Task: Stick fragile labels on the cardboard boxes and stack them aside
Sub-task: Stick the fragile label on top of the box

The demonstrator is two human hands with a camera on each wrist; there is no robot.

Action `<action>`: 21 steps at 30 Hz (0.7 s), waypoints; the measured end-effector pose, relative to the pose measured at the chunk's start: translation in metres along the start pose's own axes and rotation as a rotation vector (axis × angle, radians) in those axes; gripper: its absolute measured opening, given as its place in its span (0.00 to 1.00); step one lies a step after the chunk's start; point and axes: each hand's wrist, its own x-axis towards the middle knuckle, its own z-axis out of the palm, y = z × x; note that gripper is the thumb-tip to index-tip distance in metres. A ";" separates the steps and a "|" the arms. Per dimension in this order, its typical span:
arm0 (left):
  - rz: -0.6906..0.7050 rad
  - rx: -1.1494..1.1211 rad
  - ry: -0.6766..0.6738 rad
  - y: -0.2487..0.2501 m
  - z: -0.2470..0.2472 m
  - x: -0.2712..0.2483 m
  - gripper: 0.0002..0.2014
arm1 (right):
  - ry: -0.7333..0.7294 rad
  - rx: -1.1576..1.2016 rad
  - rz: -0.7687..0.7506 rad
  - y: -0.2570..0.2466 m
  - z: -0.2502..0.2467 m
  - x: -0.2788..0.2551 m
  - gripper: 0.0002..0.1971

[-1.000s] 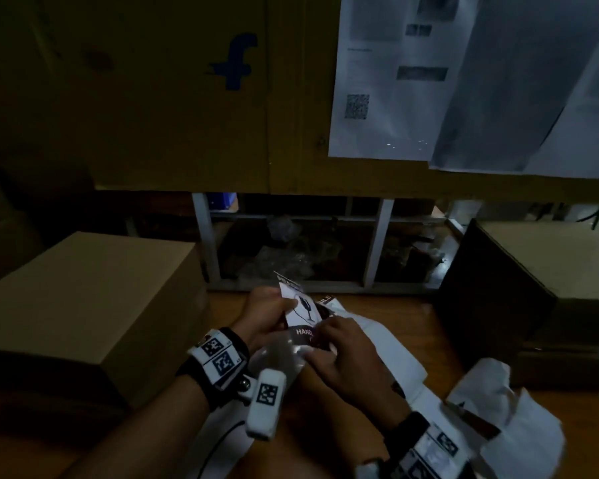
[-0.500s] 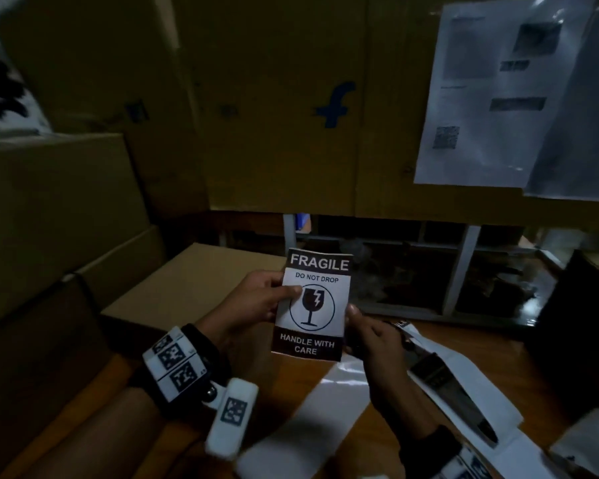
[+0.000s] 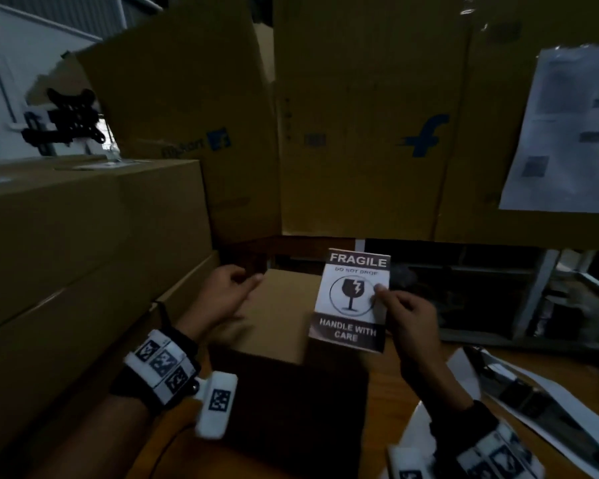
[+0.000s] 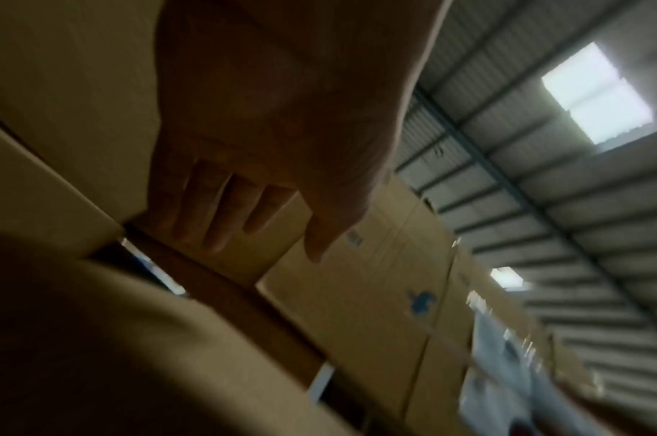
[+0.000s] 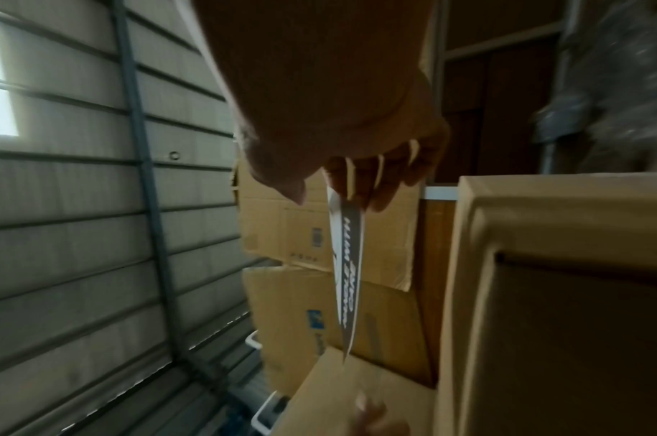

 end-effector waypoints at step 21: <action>-0.232 -0.355 -0.365 -0.012 0.002 0.049 0.16 | -0.142 -0.284 0.235 -0.043 0.071 0.046 0.07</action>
